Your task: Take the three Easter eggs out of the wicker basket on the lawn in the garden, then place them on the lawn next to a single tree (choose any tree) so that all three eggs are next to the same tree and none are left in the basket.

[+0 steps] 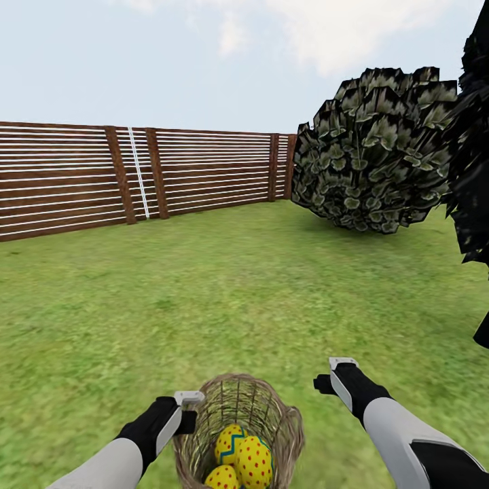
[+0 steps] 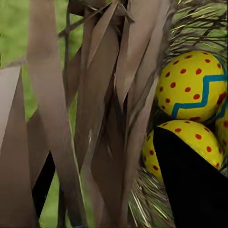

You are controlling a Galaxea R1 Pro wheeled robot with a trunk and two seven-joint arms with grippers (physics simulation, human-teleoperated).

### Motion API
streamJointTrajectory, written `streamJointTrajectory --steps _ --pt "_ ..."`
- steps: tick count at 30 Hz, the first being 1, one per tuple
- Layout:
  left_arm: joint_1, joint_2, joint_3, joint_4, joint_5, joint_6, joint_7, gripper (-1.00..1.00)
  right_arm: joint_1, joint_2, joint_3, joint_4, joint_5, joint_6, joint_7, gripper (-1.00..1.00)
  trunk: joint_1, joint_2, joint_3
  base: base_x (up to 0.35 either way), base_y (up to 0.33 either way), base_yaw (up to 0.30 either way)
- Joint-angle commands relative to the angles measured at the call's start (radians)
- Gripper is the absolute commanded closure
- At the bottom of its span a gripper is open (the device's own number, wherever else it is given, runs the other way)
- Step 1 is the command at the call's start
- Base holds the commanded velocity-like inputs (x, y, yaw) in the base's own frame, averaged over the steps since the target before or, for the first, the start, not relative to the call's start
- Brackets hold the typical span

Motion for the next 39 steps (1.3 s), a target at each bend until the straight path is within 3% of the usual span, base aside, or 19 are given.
streamJointTrajectory --steps 1,3,7,29,33,36,39 --pt "0.000 0.000 -0.009 -0.003 0.000 0.006 0.007 1.00 0.000 0.000 -0.007 -0.002 0.004 0.005 -0.001 -1.00 0.000 0.000 -0.001 0.000 0.000 0.000" --pt "0.000 0.000 -0.009 -0.002 0.001 0.007 0.005 1.00 0.000 0.000 -0.007 -0.002 0.005 0.005 -0.001 -1.00 -0.004 0.007 0.002 0.000 0.000 0.000" --pt "0.000 0.001 -0.009 -0.003 0.000 0.007 -0.054 1.00 0.000 0.000 -0.007 -0.002 0.005 0.004 -0.001 -1.00 -0.019 0.035 0.015 0.000 0.000 0.000" --pt "0.000 0.009 -0.007 -0.004 0.002 0.006 -0.066 1.00 0.000 -0.014 -0.009 -0.005 0.005 -0.001 0.016 -1.00 -0.104 0.189 0.084 0.000 0.000 0.000" --pt "0.000 0.013 0.050 0.002 0.002 0.006 -0.195 1.00 0.000 -0.014 -0.009 -0.005 0.005 -0.001 0.016 -1.00 -0.119 0.217 0.096 0.000 0.000 0.000" --pt "0.000 0.014 0.068 0.005 0.003 0.006 -0.202 1.00 0.000 -0.014 -0.009 -0.005 0.005 -0.001 0.016 -1.00 -0.130 0.238 0.105 0.000 0.000 0.000" --pt "0.000 0.015 0.124 0.006 0.002 0.004 -0.202 1.00 0.000 -0.020 -0.009 -0.005 0.005 -0.001 0.016 -1.00 -0.142 0.259 0.115 0.000 0.000 0.000"
